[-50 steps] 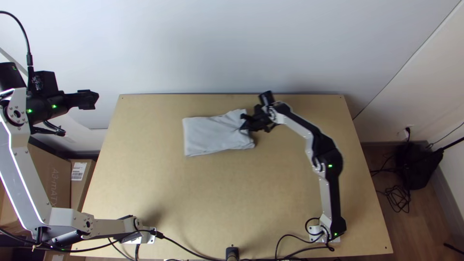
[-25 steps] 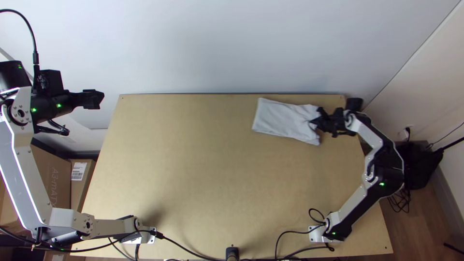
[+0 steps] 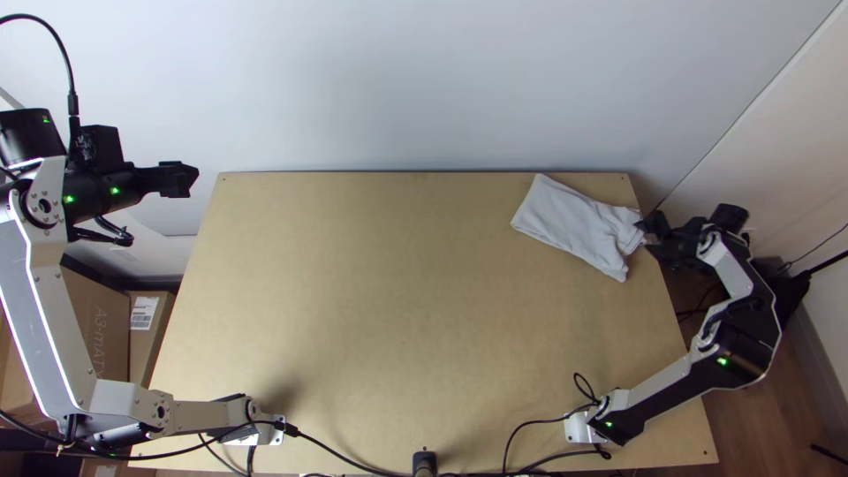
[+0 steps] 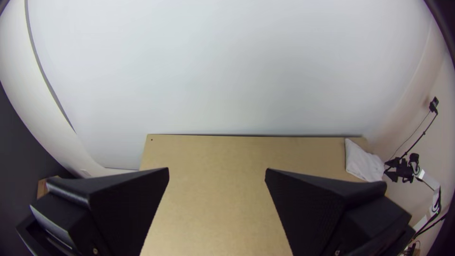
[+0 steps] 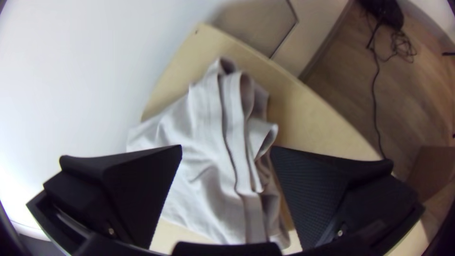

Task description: Fold the t-shirt

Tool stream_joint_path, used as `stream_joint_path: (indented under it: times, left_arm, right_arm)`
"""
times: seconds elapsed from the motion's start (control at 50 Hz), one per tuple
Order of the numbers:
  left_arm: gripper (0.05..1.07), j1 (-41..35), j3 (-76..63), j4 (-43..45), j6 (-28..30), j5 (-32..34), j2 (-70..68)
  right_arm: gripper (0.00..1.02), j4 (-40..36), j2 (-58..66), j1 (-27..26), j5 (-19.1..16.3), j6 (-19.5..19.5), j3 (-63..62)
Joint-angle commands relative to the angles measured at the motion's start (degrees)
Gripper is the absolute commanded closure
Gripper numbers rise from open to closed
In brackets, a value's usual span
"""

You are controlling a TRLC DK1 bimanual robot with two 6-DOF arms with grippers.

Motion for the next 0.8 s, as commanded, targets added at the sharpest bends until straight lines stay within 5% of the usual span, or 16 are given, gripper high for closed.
stream_joint_path:
  times: [0.0,0.28,0.4,0.56,0.78]
  left_arm:
    - [0.09,0.4,0.3,0.2,-2.3,0.2,-0.5]
    - [0.09,0.9,-0.8,4.7,-6.5,0.2,-4.5]
    - [0.09,2.8,-11.6,19.9,-8.6,-1.4,-13.6]
    - [0.09,3.9,-37.2,52.9,-15.1,-12.1,-31.8]
    - [0.09,3.8,-52.5,65.3,-14.3,-15.4,-42.5]
  right_arm:
    - [0.03,2.5,-7.4,-3.1,4.0,-1.4,2.0]
    - [0.03,6.4,-24.1,-1.9,12.2,-1.9,14.0]
    - [0.03,20.2,-30.9,0.6,25.3,-1.9,10.2]
    - [0.03,34.4,-37.8,0.3,25.3,-1.9,3.9]
    - [0.03,49.9,-50.6,-1.3,19.8,-2.0,-7.1]
